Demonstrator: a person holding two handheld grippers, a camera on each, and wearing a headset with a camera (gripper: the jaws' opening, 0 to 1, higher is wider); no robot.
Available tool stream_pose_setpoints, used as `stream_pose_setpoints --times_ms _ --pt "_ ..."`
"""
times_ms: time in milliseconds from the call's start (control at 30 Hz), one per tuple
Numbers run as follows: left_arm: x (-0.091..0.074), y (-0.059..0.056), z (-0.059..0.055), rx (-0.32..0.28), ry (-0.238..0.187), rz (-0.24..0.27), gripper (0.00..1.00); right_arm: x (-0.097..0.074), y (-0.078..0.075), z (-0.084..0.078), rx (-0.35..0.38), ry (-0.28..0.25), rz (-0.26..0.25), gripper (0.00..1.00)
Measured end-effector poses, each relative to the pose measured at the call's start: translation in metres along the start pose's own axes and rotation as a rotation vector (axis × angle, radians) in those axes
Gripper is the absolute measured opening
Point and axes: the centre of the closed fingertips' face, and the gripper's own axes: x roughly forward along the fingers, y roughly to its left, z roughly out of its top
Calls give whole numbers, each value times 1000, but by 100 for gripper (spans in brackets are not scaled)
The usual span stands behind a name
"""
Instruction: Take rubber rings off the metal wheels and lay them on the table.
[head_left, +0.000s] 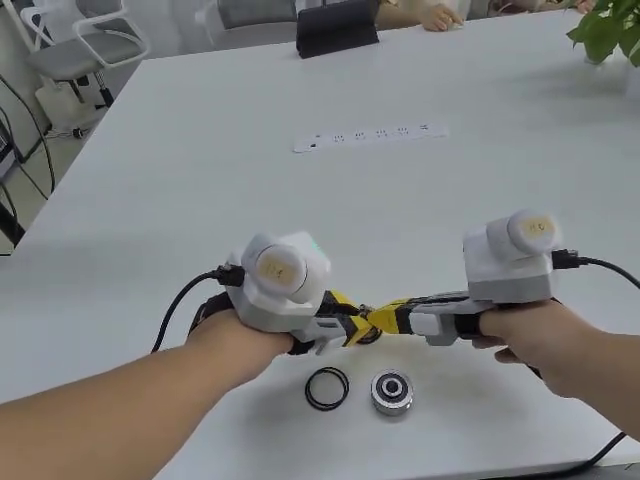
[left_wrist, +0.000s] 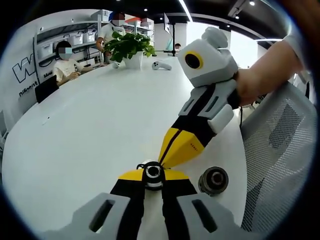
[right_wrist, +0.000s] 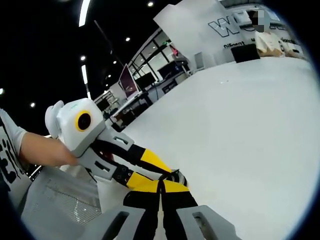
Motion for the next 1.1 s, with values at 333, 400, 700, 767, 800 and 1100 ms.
stream_pose_setpoints --times_ms 333,400,700,767,800,1100 --pt "0 -1 0 -10 -6 -1 7 -5 4 1 29 -5 69 0" --pt "0 0 0 -8 -8 -2 7 -6 5 1 31 -7 75 0" --pt "1 0 0 -14 -6 -2 7 -5 -10 0 -4 4 -25 0" --pt "1 0 0 -15 -3 -3 8 -5 -11 0 -8 5 -31 0" --pt "1 -1 1 -15 -1 -3 8 -5 -10 0 -8 4 -30 0" --pt "-4 -3 0 -50 1 -21 12 -6 -4 1 -19 0 -23 0"
